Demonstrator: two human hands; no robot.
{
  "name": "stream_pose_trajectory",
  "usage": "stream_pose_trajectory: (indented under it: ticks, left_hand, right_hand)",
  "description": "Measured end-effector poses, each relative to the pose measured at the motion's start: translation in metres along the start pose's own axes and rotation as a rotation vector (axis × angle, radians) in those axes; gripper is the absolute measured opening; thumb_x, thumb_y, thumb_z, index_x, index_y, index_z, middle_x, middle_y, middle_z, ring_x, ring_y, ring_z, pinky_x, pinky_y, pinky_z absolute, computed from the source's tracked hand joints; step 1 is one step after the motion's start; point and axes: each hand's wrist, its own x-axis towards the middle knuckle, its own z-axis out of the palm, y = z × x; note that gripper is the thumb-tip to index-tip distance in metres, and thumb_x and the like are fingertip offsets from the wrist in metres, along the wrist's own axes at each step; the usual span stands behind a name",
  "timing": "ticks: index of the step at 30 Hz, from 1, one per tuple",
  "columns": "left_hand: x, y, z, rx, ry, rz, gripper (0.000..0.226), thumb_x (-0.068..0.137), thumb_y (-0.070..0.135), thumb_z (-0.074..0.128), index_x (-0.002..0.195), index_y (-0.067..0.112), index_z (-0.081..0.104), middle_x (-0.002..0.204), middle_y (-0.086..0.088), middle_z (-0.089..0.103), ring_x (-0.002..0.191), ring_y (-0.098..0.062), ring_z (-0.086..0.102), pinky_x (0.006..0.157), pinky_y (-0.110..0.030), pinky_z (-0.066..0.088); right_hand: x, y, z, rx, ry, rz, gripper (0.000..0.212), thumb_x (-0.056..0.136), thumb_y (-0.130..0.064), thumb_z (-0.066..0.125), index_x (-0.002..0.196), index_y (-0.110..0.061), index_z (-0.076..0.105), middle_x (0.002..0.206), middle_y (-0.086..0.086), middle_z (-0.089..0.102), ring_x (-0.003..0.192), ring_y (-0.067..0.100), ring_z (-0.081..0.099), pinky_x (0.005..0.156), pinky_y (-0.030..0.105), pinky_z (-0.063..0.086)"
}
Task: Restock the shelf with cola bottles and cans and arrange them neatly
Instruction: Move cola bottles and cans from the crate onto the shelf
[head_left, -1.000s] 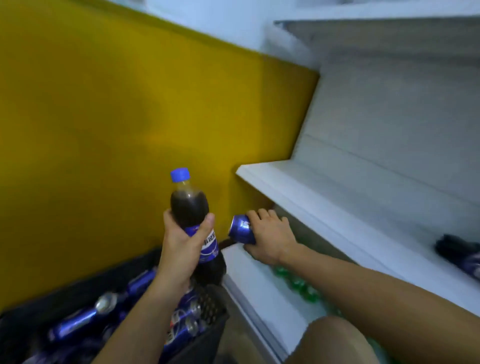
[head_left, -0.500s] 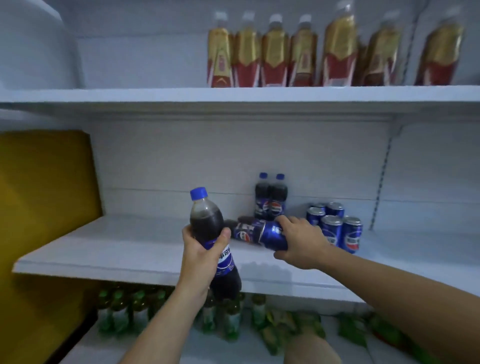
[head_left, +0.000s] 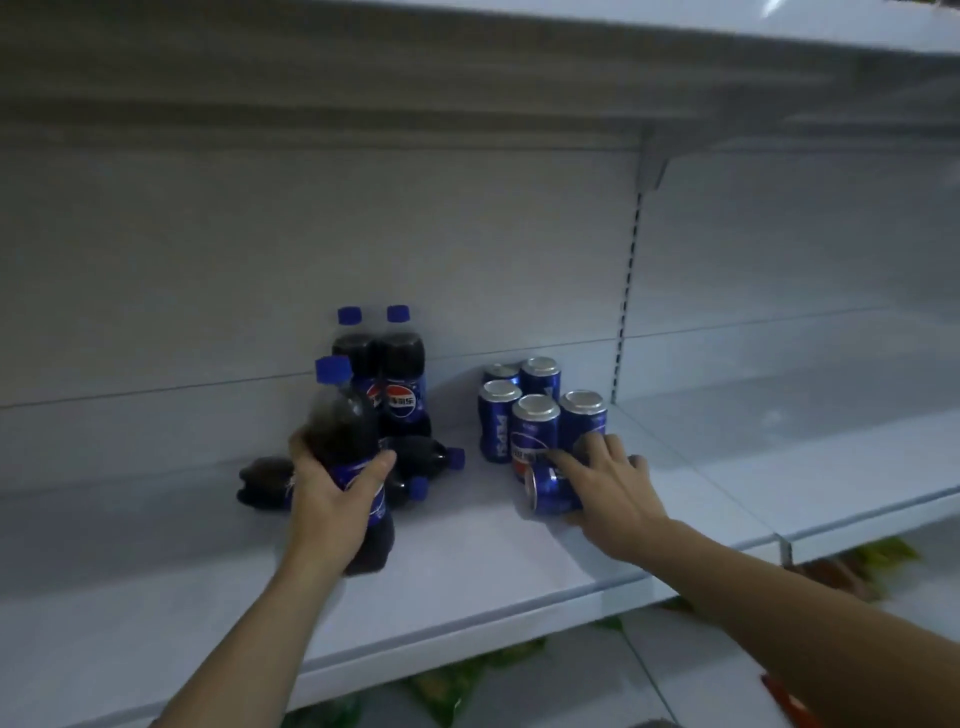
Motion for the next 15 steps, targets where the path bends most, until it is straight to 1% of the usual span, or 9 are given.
stream_pose_trajectory:
  ticks: [2,6,9,12,15]
  left_hand:
    - [0.013,-0.009,-0.001,0.02,0.027,0.017,0.071,0.085,0.02,0.078,0.142,0.018,0.036,0.125,0.001,0.054,0.115,-0.018,0.052,0.103,-0.037,0.041]
    - [0.032,-0.02,-0.007,0.064,0.055,0.042,0.074,0.086,0.023,0.077,0.146,0.021,0.034,0.128,0.004,0.052,0.118,-0.017,0.051,0.106,-0.038,0.04]
    - [0.041,-0.03,-0.016,0.085,0.095,0.028,0.073,0.087,0.025,0.077,0.146,0.022,0.034,0.135,-0.003,0.055,0.122,-0.024,0.054,0.105,-0.044,0.044]
    - [0.043,-0.036,-0.025,0.097,0.114,0.009,0.075,0.087,0.024,0.076,0.148,0.026,0.032,0.14,-0.006,0.053,0.126,-0.027,0.054,0.106,-0.049,0.045]
    - [0.043,-0.037,-0.029,0.11,0.104,-0.005,0.075,0.087,0.025,0.077,0.147,0.028,0.032,0.138,-0.003,0.054,0.123,-0.026,0.055,0.101,-0.044,0.046]
  right_hand:
    - [0.01,0.0,0.006,-0.052,0.015,-0.001,0.081,0.082,-0.037,0.072,0.15,-0.04,0.028,0.142,0.005,0.033,0.126,0.03,0.035,0.096,0.047,0.039]
    - [0.025,-0.002,0.01,-0.082,-0.004,-0.018,0.08,0.082,-0.04,0.073,0.149,-0.036,0.03,0.143,0.003,0.034,0.13,0.029,0.034,0.095,0.049,0.039]
    - [0.027,0.0,0.01,-0.07,-0.013,-0.023,0.08,0.083,-0.042,0.073,0.15,-0.034,0.03,0.144,0.002,0.036,0.13,0.028,0.035,0.095,0.048,0.039]
    - [0.023,0.0,0.009,-0.069,0.002,-0.023,0.08,0.086,-0.038,0.072,0.15,-0.035,0.026,0.143,0.003,0.037,0.129,0.028,0.037,0.095,0.047,0.04]
    - [0.02,-0.004,0.008,-0.06,-0.018,-0.03,0.084,0.087,-0.029,0.071,0.152,-0.037,0.019,0.144,0.005,0.035,0.13,0.029,0.036,0.099,0.049,0.039]
